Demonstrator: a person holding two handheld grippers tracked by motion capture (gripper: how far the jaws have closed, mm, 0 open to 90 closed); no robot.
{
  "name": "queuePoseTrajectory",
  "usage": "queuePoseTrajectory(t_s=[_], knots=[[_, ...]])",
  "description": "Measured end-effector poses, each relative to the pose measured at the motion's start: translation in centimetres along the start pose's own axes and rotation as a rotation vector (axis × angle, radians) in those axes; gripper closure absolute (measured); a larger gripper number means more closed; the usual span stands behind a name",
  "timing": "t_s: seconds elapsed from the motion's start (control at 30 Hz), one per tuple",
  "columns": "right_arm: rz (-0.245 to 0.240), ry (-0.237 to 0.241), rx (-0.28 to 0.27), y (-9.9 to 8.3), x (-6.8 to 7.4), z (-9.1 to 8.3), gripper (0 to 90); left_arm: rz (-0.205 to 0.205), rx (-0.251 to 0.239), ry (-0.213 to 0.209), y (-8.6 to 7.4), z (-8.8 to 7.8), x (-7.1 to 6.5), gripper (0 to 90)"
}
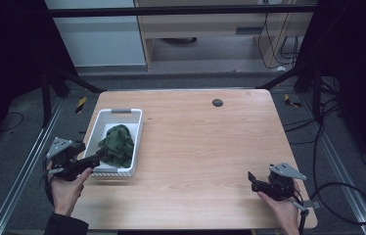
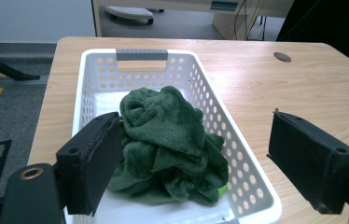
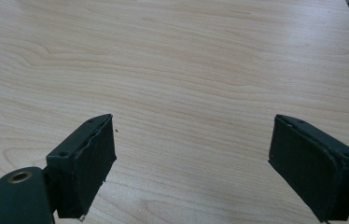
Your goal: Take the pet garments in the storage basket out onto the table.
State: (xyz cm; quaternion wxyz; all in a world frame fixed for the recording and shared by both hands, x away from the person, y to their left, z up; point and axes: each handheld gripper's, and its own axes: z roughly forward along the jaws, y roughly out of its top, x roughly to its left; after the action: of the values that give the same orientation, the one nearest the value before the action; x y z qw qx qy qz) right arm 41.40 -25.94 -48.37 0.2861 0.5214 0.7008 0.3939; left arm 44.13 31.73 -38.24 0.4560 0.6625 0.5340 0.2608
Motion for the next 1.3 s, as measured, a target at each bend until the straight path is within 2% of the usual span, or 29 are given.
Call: queuePoseTrajectory(t_s=[0.3,0.47,0.6,0.7,0.9,1.3], knots=[[-0.002,0.007,0.013,0.0,0.0,0.2,14.4,0.018,0.037,0.029,1.4,1.6,0.4,16.7],[0.005,0.012,0.020,0.0,0.1,0.2,14.2,0.030,0.075,0.031,2.0,2.7,0.4,16.6],[-0.012,0.004,0.022,0.0,0.1,0.3,14.0,0.042,0.110,0.039,2.3,3.7,0.4,16.5],[-0.001,0.009,0.022,0.1,0.1,0.2,14.0,0.042,0.134,0.039,2.4,4.5,0.5,16.3],[-0.010,0.004,0.029,0.0,0.1,0.4,14.0,0.064,0.179,0.054,2.4,6.0,0.4,16.3],[-0.013,0.011,0.041,0.0,0.1,0.5,13.9,0.080,0.243,0.051,3.0,7.5,0.3,16.6]])
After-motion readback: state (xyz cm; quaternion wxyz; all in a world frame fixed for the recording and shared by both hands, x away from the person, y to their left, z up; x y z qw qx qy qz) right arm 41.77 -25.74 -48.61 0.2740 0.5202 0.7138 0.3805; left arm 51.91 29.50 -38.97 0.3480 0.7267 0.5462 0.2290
